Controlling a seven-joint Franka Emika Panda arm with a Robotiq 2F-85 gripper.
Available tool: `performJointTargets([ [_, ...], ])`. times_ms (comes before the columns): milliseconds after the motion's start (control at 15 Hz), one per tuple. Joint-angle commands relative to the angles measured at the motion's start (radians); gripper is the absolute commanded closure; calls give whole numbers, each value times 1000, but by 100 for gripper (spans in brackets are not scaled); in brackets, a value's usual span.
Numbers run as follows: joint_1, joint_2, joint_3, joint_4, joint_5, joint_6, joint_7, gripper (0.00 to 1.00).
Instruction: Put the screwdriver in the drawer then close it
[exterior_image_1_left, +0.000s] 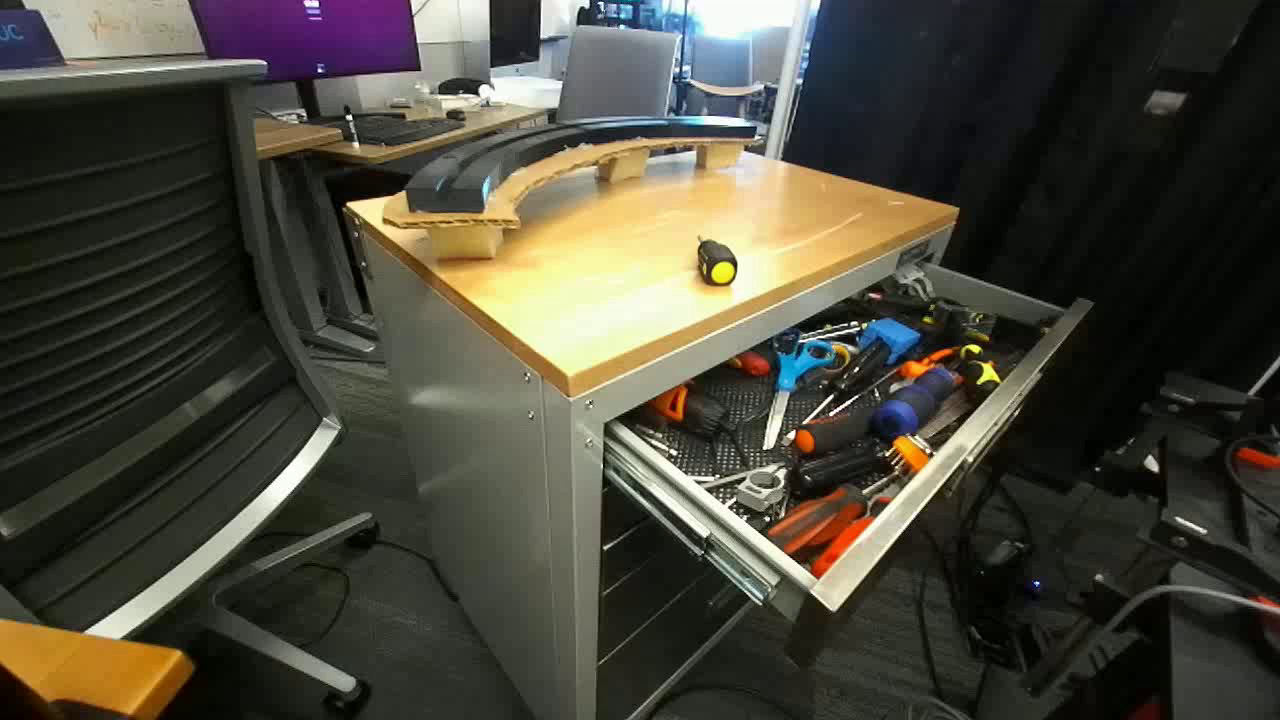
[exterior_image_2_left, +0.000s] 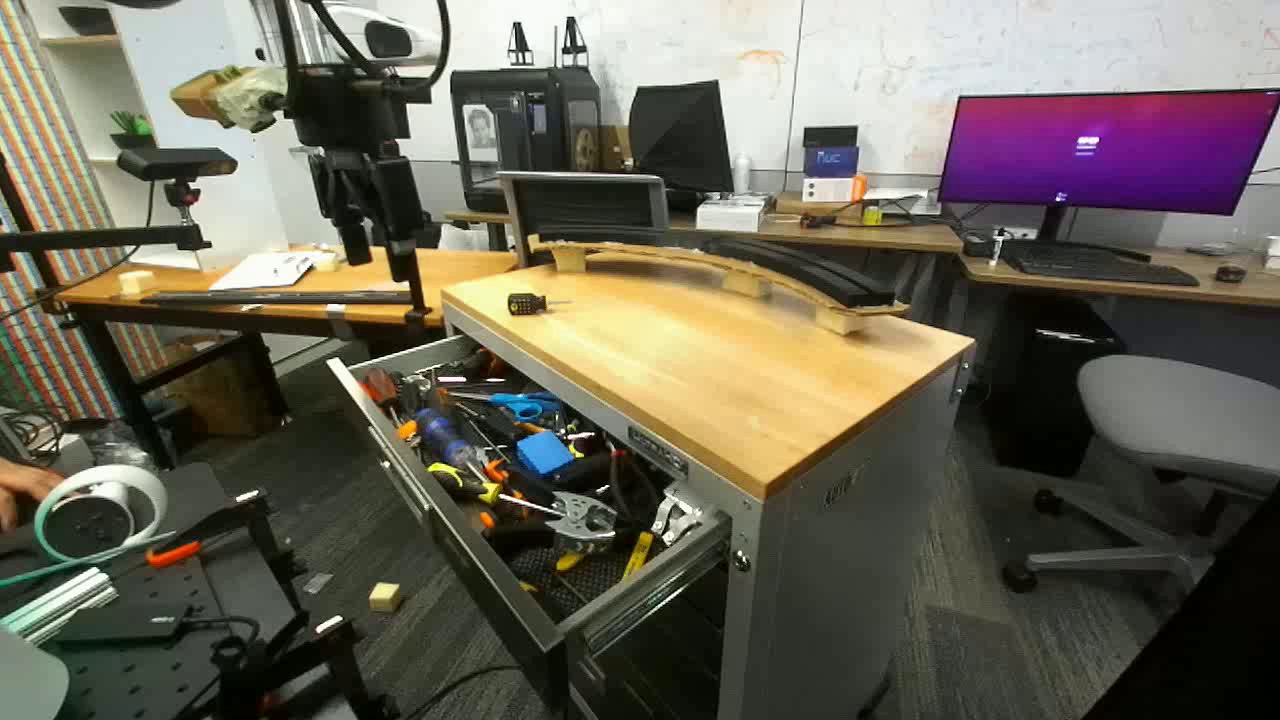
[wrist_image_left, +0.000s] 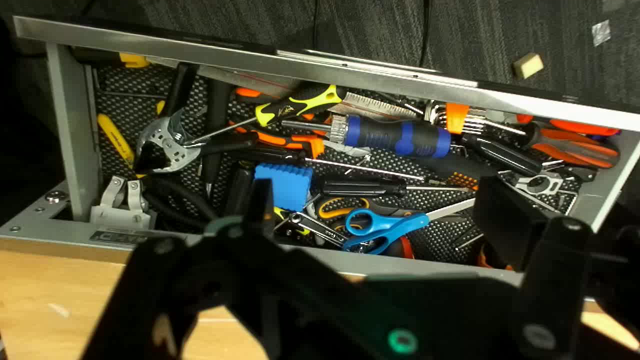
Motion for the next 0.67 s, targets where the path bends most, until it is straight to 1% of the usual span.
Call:
performJointTargets([
  [0, 2, 0, -2, 3, -1, -2, 1, 0],
  [400, 2, -2, -2, 6, -1, -2, 1, 0],
  [467, -13, -13, -6, -6, 3, 23, 27, 0],
  [533, -32, 4, -7, -5, 12, 51, 73, 0],
  [600, -36, 69, -13, 26, 28, 65, 96, 0],
])
